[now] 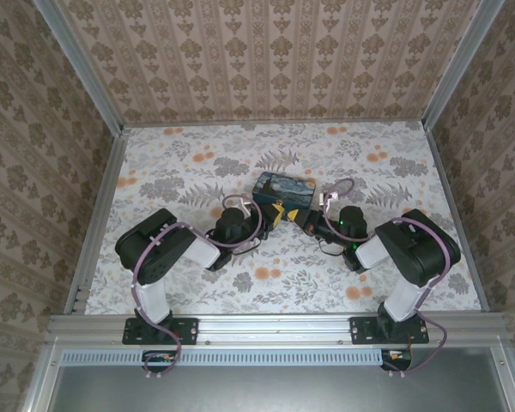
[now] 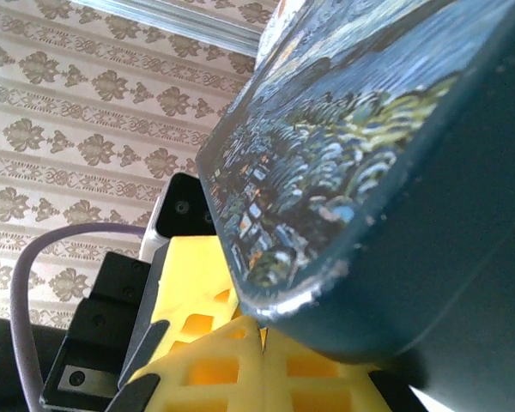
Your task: Unlock the padlock with the key
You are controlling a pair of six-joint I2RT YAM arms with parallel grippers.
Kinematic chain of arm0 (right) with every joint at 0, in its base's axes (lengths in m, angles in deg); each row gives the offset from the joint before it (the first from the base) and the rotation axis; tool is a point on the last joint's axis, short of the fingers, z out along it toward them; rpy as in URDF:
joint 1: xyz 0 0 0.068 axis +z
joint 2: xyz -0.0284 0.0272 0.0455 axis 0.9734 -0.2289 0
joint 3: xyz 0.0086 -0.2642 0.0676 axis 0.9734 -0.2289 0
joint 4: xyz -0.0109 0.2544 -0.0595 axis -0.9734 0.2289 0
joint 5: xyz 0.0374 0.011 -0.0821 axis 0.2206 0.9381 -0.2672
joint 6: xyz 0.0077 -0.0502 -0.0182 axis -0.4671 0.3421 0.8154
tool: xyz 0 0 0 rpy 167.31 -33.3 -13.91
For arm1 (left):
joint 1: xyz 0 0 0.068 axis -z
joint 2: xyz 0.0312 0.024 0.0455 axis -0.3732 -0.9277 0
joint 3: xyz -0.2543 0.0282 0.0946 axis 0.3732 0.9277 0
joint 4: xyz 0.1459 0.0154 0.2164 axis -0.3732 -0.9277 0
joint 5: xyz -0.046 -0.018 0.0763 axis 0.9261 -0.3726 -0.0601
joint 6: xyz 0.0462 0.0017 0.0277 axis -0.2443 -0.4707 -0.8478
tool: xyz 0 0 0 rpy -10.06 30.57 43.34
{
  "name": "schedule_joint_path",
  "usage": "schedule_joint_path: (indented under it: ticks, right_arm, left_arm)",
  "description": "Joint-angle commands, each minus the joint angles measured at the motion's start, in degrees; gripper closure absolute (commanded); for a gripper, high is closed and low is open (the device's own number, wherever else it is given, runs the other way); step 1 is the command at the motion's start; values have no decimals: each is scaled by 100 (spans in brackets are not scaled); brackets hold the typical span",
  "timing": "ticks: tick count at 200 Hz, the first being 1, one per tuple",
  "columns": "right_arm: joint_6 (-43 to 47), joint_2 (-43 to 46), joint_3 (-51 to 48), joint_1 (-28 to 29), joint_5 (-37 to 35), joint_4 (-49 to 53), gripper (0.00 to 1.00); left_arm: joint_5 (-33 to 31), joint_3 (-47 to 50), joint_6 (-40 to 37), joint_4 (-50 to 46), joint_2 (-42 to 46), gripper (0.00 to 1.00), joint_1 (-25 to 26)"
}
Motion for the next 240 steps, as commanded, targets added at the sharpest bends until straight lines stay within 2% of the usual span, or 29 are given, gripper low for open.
schedule_joint_path:
  ticks: [1,57,85,125,165,240]
  right_arm:
    - [268,-203,157,-150,74,-92,100]
    - [117,-525,390,-209,255,-68,100]
    - [-392,-722,570,-196,403,-161,100]
    - [-827,-401,904,-179,716,-54,100]
    - [-329,-387,1204,-397,1127,957,100]
    - [-148,-917,1436,-785,1675,1052,100]
  left_arm:
    - [616,-121,181,600,472,100,162]
    - [695,-152,201,600,511,100,176]
    - [758,-137,146,599,544,100,171]
    - [829,-164,161,600,396,100,180]
    - [980,-209,155,599,359,100,180]
    - [1235,-235,115,595,385,100,189]
